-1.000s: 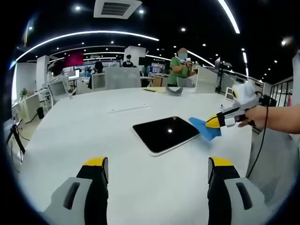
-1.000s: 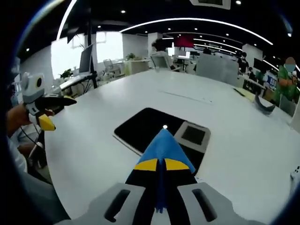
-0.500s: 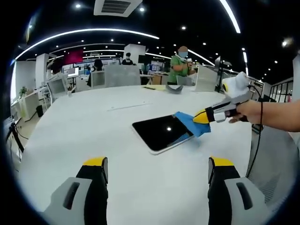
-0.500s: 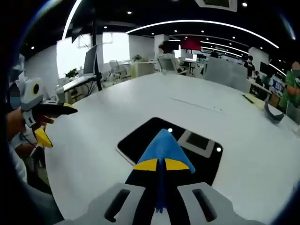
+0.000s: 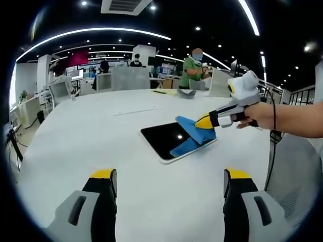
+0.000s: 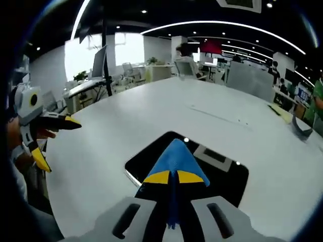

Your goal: Wipe the mirror surface with the cleaning cloth until all visible marks leave the cleaned area.

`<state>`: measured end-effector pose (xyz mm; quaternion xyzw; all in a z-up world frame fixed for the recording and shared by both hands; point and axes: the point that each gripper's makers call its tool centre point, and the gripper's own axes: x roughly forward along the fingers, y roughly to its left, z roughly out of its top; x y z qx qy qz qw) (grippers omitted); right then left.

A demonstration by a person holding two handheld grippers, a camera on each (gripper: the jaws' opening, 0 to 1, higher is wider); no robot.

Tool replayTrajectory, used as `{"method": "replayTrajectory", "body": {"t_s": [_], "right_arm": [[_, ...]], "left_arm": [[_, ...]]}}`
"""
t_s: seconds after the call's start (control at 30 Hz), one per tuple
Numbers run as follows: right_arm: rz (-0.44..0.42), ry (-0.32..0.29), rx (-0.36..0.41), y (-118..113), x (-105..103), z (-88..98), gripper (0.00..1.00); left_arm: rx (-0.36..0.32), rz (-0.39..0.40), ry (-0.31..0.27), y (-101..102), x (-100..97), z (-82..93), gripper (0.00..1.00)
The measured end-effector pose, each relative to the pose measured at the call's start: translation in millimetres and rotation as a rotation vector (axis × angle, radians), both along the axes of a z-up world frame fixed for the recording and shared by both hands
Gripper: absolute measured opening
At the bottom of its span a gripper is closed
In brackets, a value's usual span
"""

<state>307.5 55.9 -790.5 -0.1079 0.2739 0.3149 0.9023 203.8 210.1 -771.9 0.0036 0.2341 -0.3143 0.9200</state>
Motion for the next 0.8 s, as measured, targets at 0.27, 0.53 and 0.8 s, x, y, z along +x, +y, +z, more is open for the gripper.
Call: {"method": "replayTrajectory", "body": {"t_s": [0.27,0.53,0.8], "right_arm": [[0.022,0.004,-0.012,14.7,23.6,-4.5,0.00],[0.044,0.015,-0.018,27.2,35.6,-10.9,0.00],[0.055,0.021,-0.020,36.9,46.1,-14.8,0.00]], "left_arm": [[0.002,-0.006,0.013,-0.9,2.3,-3.8,0.88],[-0.001,0.010,0.027,5.7,4.9,-8.6,0.88],[0.003,0.015,0.043,7.8,5.4,-13.8,0.88]]}}
